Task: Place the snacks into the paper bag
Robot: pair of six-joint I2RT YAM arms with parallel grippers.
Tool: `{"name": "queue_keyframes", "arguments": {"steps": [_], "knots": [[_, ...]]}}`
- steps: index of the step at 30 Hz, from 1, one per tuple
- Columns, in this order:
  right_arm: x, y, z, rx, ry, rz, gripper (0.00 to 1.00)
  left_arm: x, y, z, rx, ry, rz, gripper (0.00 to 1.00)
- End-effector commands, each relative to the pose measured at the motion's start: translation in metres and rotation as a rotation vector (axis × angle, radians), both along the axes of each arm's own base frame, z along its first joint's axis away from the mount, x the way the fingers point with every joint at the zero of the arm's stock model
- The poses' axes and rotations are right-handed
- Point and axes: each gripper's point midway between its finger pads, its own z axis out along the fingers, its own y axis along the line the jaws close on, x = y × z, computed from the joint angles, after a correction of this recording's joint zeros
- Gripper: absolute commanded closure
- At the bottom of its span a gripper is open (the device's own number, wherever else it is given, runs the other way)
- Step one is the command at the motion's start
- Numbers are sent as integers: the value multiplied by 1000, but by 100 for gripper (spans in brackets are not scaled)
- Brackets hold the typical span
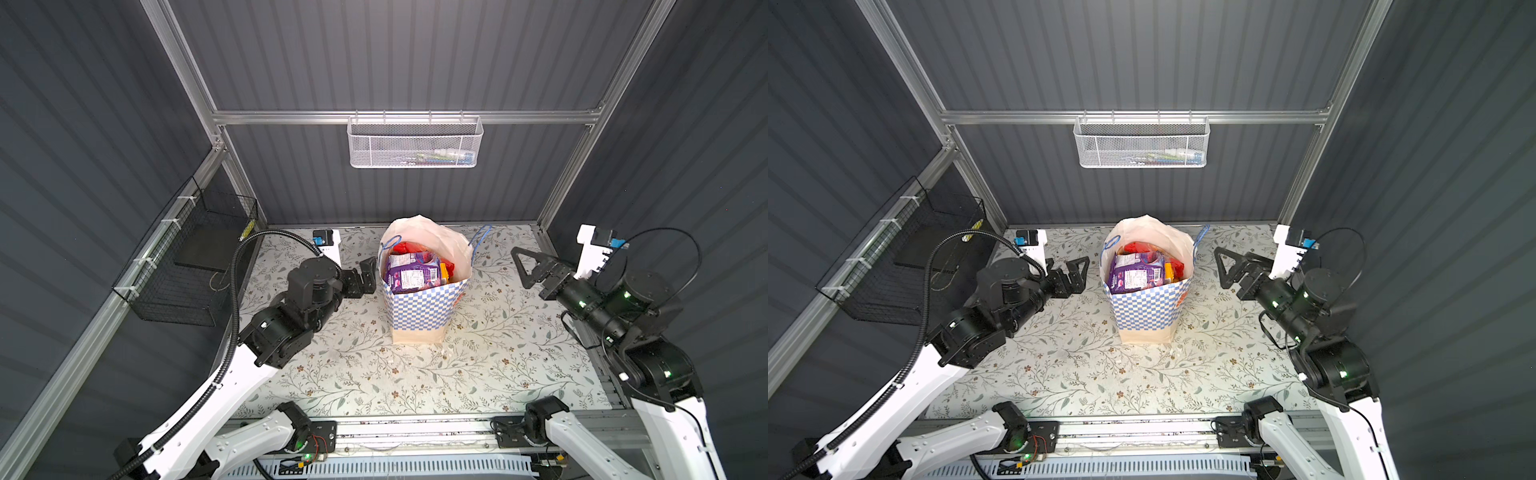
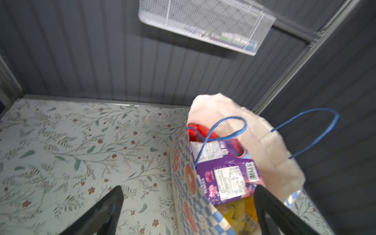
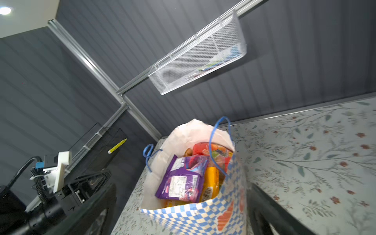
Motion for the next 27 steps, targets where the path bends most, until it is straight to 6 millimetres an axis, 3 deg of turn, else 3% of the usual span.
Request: {"name": "queue_keyframes", "arguments": {"steps": [1,6,10,13,19,22,27], "knots": [[9,-30,-37,-94,29,-173,1,4,34,-35,51,35,194,0],[23,-38,-100,-206,-44,-227,1,8,87,-103,217,15,501,0],[41,-62,-154,-253,-86,-386,1,17,95,-145,338,-63,565,0],[56,-79,-188,-291,-60,-469,1,21,115,-157,380,-101,687,0],[82,-112,-247,-339,91,-518,1,37,151,-181,452,-82,757,0],[83,-126,-263,-360,104,-554,1,37,164,-178,491,-99,772,0],[81,-142,-269,-379,92,-627,1,42,178,-178,469,-113,741,0]]}}
